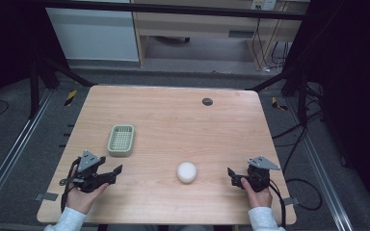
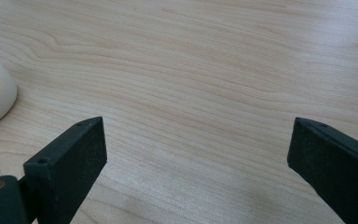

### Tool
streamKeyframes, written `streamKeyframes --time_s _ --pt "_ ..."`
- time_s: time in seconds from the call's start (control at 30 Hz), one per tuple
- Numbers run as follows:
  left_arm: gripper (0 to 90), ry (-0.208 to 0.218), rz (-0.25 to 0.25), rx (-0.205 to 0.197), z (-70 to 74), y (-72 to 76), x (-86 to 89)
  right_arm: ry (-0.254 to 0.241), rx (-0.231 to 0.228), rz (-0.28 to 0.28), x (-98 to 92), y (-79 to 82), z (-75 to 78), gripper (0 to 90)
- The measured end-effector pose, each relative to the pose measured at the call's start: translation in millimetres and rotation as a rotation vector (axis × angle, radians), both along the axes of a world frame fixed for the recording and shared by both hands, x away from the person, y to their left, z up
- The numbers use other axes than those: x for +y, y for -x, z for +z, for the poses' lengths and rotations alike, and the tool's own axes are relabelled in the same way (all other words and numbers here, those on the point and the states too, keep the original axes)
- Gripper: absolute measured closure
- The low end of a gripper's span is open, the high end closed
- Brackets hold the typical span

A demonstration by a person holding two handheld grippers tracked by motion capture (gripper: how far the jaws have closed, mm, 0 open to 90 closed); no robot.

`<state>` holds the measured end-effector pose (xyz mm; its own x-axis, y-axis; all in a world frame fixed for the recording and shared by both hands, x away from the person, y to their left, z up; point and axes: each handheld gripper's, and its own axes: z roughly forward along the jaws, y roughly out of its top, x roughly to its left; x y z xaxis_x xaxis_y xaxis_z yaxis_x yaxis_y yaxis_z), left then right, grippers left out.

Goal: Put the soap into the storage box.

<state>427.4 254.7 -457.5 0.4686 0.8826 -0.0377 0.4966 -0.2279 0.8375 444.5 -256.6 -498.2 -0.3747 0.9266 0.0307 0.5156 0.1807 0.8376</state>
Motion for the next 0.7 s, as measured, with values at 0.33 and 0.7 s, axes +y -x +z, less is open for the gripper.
streamKeyframes --time_s 0.33,0.7 --pt "25.6 -0.021 -0.041 0.0 3.2 -1.4 -12.3 0.005 -0.004 -0.003 0.6 -1.0 -0.8 4.5" --pt "24.9 -0.025 -0.086 -0.006 9.4 -0.7 -29.7 -0.005 -0.008 -0.005 1.0 -0.6 0.1 4.5"
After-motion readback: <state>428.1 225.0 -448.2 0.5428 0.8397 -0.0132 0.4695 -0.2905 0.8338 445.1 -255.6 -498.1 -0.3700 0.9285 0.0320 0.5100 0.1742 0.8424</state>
